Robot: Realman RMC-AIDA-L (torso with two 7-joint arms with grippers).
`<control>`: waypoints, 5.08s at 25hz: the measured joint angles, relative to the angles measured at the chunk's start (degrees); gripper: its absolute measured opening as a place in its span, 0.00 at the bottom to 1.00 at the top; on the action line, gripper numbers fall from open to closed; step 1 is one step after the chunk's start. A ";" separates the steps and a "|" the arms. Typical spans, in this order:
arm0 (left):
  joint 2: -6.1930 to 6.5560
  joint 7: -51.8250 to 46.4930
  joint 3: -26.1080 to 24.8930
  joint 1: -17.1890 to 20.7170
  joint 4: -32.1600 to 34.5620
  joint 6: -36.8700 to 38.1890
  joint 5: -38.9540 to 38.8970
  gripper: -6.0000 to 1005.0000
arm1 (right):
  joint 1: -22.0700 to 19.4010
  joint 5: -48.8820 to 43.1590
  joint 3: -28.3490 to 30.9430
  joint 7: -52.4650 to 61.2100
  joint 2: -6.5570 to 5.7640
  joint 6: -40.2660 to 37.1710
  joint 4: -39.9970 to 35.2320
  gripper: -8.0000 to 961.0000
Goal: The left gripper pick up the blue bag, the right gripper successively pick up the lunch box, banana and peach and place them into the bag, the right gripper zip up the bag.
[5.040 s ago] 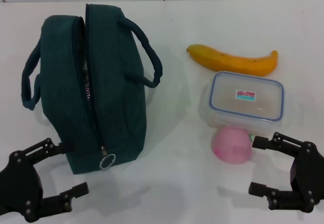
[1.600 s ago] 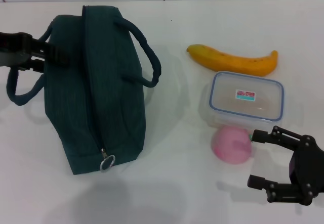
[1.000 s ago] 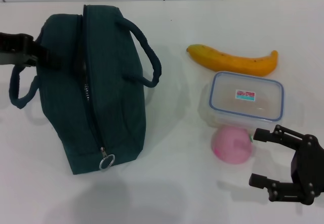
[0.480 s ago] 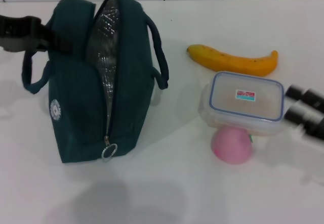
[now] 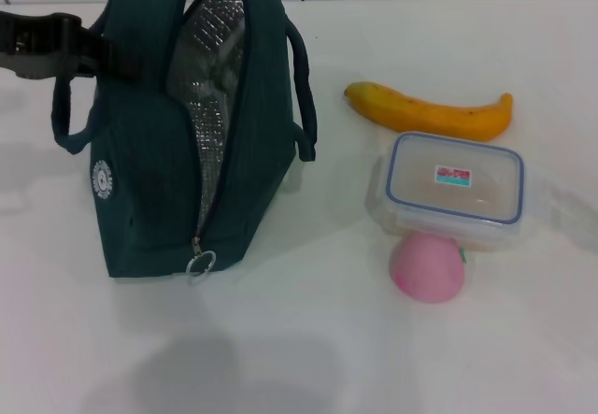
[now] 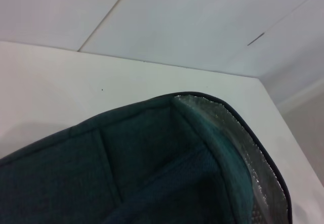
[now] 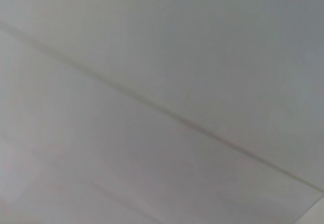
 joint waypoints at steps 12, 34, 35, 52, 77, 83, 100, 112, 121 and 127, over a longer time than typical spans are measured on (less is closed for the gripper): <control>-0.11 1.32 0.01 -0.03 -0.53 -0.74 -0.76 0.04 | 0.21 -5.33 -0.21 8.74 -0.53 12.05 1.66 0.90; 0.27 1.87 -0.66 -0.03 -1.24 -1.94 -0.78 0.04 | 6.48 -11.03 -3.21 9.86 2.99 20.16 2.49 0.90; 0.26 1.92 -0.67 -0.03 -1.24 -1.98 -0.78 0.04 | 6.65 -11.15 -3.24 9.86 3.08 20.16 2.49 0.90; 0.18 2.87 -0.70 0.10 -1.24 -2.09 -0.78 0.04 | 7.61 -11.26 -4.74 9.55 3.61 19.64 1.91 0.90; 0.26 3.28 -0.70 0.59 -1.33 -1.91 -0.80 0.04 | 7.65 -10.64 -6.37 8.93 3.70 17.19 1.77 0.17; 0.13 3.49 -0.69 0.59 -1.33 -1.90 -0.85 0.04 | 7.64 -10.08 -6.25 8.53 3.78 15.98 1.78 0.11; -0.05 4.53 -0.66 0.11 -1.34 -1.99 -2.05 0.04 | 7.49 1.63 -6.14 8.61 3.71 8.68 2.14 0.12; -0.68 5.04 -0.23 -1.13 -4.07 -2.00 -3.52 0.04 | 9.43 11.51 -6.13 13.51 3.31 1.67 1.84 0.13; -1.76 5.63 0.68 -2.46 -5.19 -1.99 -3.72 0.04 | 15.10 13.28 -6.14 16.29 4.08 0.95 2.20 0.14; -1.94 5.90 0.79 -3.95 -5.72 -2.03 -3.71 0.04 | 19.57 13.31 -6.48 17.43 5.17 1.18 2.30 0.14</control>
